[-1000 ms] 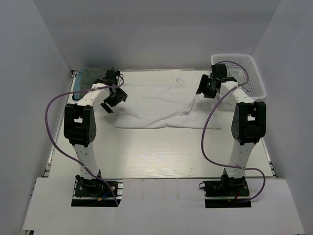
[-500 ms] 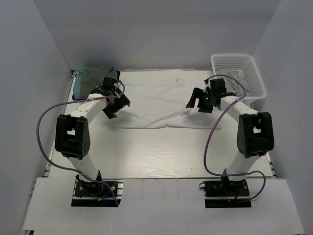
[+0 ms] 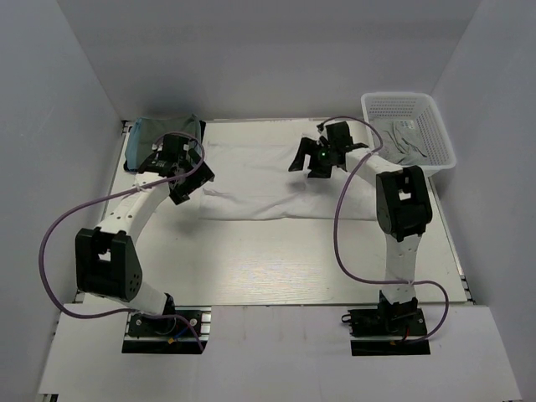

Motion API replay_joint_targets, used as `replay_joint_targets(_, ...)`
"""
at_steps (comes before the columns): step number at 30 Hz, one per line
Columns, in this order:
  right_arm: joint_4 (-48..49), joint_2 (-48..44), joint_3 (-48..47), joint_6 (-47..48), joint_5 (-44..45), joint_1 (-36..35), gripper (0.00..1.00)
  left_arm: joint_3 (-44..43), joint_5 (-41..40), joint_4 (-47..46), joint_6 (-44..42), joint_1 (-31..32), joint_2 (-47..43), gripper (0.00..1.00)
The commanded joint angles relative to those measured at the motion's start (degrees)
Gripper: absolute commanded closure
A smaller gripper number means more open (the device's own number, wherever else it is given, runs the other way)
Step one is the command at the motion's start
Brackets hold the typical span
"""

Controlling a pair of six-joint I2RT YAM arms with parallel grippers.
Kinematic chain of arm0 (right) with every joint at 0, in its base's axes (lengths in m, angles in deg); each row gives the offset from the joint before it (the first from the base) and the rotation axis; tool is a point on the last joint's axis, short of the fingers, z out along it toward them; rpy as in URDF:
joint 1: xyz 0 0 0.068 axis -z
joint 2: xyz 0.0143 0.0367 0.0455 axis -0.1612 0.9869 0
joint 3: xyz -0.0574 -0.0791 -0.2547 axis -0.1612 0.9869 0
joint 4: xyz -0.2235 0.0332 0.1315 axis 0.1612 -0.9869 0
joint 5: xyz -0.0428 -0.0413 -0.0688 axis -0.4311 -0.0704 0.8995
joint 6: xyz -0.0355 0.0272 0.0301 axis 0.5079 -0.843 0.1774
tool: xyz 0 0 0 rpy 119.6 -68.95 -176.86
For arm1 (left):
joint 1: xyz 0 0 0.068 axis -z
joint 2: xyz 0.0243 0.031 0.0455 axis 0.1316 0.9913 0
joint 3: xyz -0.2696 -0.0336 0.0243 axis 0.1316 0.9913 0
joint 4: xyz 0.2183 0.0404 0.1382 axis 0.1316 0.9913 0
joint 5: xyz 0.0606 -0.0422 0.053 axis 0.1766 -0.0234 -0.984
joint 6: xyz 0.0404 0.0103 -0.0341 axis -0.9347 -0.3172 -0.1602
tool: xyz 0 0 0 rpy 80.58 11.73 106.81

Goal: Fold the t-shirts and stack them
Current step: Fold the flattened tshirt in 1/3 of the way

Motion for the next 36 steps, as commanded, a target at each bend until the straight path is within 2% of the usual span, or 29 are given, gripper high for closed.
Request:
replay_joint_targets(1, -2.59, -1.42, -4.93, -1.75, 7.55, -0.08, 0.10, 1.88, -1.38, 0.60, -1.14, -0.46, -2.56, 0.00)
replay_joint_targets(6, -7.34, -6.68, -0.55, -2.10, 18.90, 0.27, 0.10, 1.18, 2.56, -3.52, -2.45, 0.59, 0.16, 0.00)
replay_joint_targets(12, -7.17, -15.74, 11.14, -1.66, 30.15, 0.80, 0.10, -1.19, 11.36, -10.63, -3.86, 0.60, 7.26, 0.00)
replay_joint_targets(14, -6.29, -18.38, 15.97, -1.66, 31.48, 1.94, 0.10, -1.19, 13.72, -12.67, -4.38, 0.60, 9.12, 0.00)
replay_joint_targets(21, -7.35, -20.05, 22.66, -1.75, 30.00, 6.59, 0.10, -2.42, 16.46, -15.93, -4.39, 0.60, 17.82, 0.00)
replay_joint_targets(25, -7.43, -20.05, 25.65, -1.58, 27.89, 9.14, 0.10, -1.90, 13.14, -12.78, -4.39, 0.60, 20.28, 0.00)
replay_joint_targets(29, -6.99, -20.14, 30.92, -2.36, 25.17, 12.13, 0.10, 2.22, 11.10, -11.54, -3.87, -0.10, 19.59, 0.00)
replay_joint_targets(32, -6.91, -21.28, 34.61, -3.24, 24.21, 13.37, 0.10, 4.60, 6.64, -9.18, -3.25, -0.64, 17.58, 0.00)
replay_joint_targets(33, -6.82, -22.41, 36.54, -3.51, 24.37, 13.63, 0.10, 5.22, 4.45, -9.16, -3.25, -0.64, 16.78, 0.00)
replay_joint_targets(36, -6.47, -26.89, 42.60, -4.12, 24.11, 13.81, 0.10, 9.08, 4.42, -8.63, -2.72, -0.11, 13.09, 0.00)
